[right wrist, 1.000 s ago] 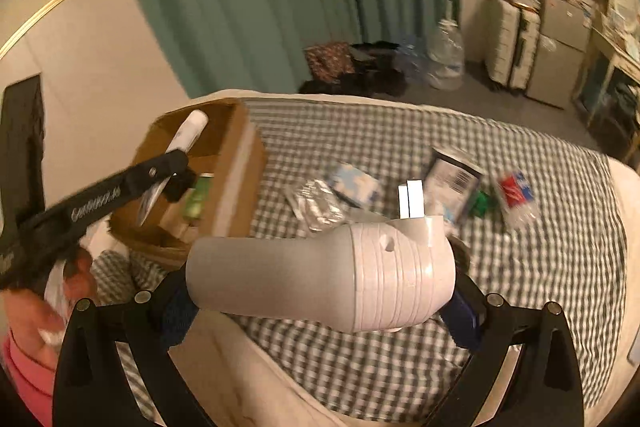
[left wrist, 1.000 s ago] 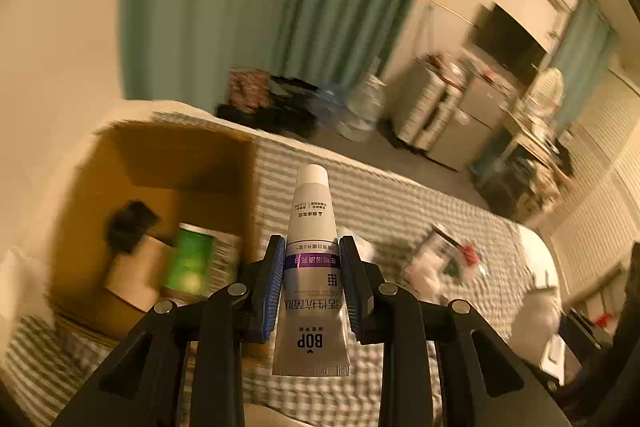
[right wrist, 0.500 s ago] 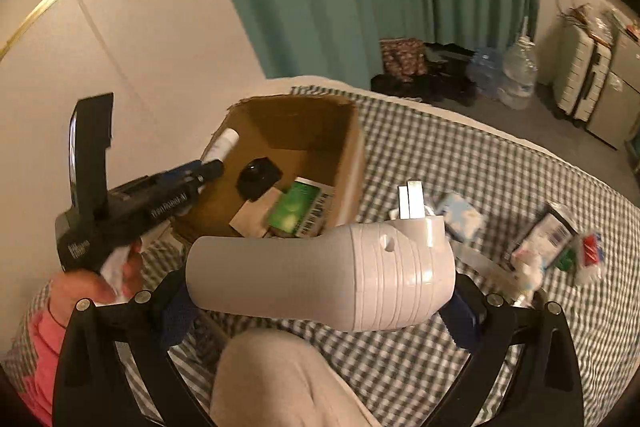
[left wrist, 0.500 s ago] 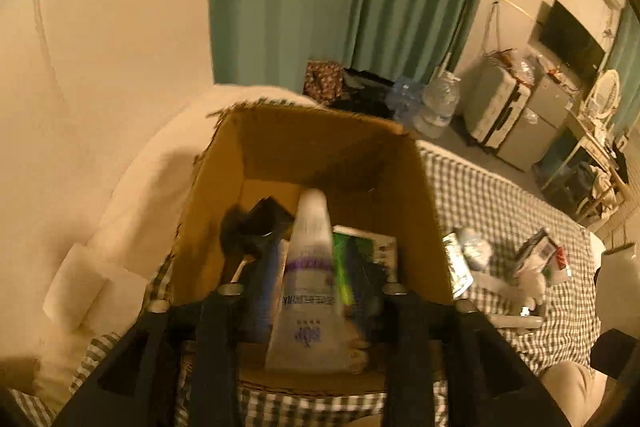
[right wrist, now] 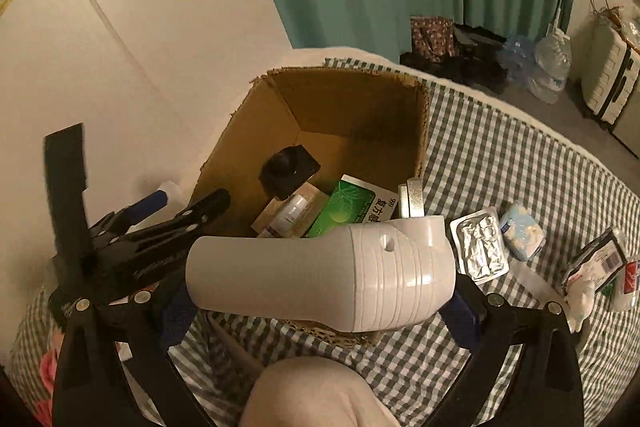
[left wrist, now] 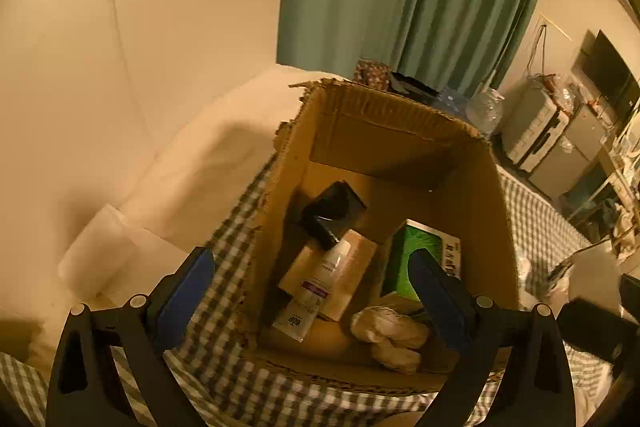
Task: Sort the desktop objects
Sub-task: 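Carry the white plastic bottle over the box and open the right tool, then grasp the foil blister pack with the left tool while the right tool grasps the white plush toy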
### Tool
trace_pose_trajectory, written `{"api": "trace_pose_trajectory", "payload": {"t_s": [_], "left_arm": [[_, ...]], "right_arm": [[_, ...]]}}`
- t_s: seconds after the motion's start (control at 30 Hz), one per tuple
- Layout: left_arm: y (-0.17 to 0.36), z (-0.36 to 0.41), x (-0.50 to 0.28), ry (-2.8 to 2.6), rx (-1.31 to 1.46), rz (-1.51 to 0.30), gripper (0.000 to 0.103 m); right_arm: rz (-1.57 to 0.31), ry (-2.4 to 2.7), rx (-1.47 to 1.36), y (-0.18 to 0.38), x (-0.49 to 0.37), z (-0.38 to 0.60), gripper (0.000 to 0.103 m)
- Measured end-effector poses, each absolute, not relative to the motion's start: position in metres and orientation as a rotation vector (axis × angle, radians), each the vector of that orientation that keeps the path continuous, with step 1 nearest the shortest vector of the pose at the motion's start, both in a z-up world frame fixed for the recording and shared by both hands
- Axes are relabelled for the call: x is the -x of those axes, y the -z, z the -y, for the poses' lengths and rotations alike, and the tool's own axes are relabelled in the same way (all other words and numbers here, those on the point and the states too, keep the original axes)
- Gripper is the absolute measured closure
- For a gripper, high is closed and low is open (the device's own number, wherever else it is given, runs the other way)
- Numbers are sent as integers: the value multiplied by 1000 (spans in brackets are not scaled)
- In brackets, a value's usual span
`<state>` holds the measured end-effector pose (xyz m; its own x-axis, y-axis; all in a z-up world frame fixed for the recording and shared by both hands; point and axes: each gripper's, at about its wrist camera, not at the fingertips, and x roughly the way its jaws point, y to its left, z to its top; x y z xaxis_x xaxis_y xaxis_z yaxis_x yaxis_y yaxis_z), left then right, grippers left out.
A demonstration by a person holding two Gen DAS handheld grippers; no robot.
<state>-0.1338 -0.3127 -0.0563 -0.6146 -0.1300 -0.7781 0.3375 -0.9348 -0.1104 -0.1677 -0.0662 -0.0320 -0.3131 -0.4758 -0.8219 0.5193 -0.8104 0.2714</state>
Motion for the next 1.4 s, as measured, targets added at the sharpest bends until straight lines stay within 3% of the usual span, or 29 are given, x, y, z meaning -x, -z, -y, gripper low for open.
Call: {"api": "trace_pose_trajectory", "payload": {"t_s": [0.43, 0.63, 0.87, 1.07, 1.2, 1.4], "left_arm": [[56, 291, 124, 2587, -1196, -209, 3], [42, 228, 121, 2717, -1189, -102, 3], [45, 132, 119, 2848, -1258, 48, 3], [65, 60, 123, 2903, -1353, 30, 3], [88, 17, 131, 2888, -1362, 146, 3], [124, -3, 160, 2831, -1417, 55, 3]], "right_arm": [[50, 2295, -1236, 21, 167, 19, 0], [22, 2509, -1233, 34, 161, -60, 0], [135, 2667, -1271, 34, 159, -162, 0], [243, 2752, -1272, 50, 154, -232, 0], [291, 2732, -1305, 77, 158, -258, 0], [280, 2710, -1294, 109, 165, -271, 0]]}}
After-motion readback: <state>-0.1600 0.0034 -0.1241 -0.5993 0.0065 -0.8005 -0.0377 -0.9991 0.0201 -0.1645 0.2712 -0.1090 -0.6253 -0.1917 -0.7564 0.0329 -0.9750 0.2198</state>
